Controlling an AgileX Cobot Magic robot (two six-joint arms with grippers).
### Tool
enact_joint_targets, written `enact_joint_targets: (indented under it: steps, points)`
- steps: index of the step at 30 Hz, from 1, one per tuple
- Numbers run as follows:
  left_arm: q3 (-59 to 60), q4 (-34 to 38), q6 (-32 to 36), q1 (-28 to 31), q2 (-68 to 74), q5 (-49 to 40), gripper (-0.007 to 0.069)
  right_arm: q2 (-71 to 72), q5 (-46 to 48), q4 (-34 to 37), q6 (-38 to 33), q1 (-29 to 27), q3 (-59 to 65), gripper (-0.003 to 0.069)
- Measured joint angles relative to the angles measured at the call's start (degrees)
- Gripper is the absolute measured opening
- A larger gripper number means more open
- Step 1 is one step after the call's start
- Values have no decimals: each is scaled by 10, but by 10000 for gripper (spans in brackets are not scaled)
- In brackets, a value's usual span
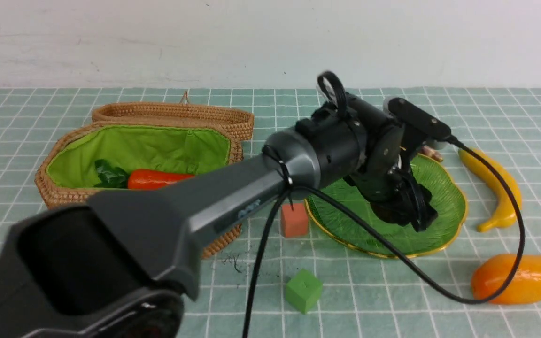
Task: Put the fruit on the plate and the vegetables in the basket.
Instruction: Grab a mangosteen with your left arm and put it on the plate on the right, then use the right arm to grab a mango and put it into the right plate
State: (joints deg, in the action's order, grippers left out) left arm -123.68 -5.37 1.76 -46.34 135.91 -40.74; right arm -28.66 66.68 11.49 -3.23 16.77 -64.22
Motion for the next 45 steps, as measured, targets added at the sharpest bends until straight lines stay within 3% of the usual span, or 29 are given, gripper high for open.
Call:
enact_joint_targets:
  steps: [6, 11, 14, 18, 22, 27, 30, 36, 42, 45]
  points:
    - [-13, -23, 0, 3, 28, 3, 518, 0, 7, 0, 2, 0, 0, 150]
    - [-13, -22, -1, 5, 19, -11, 599, 0, 7, -2, 11, 0, 5, 154]
    - [-13, -18, -2, 5, 0, -47, 647, 0, 5, -5, 32, 0, 24, 158]
    - [-13, -6, -11, 5, -46, -108, 642, -10, 3, -25, 62, 0, 39, 162]
    - [-13, 11, -56, 5, -131, -213, 517, -49, 2, -70, 102, 0, 43, 164]
    - [-13, 19, -86, 5, -273, -290, 153, -136, -2, -98, 126, 0, 45, 165]
    - [-12, 28, -88, 5, -341, -300, -8, -204, -15, -106, 126, 0, 45, 168]
    - [98, 36, -91, 5, -464, -300, -13, -330, -53, -139, 133, -12, 45, 176]
    - [339, 39, -92, 5, -619, -291, -13, -408, -73, -122, 139, -111, 46, 182]
    - [495, 49, -92, 5, -728, -233, -13, -420, -87, -91, 154, -178, 46, 188]
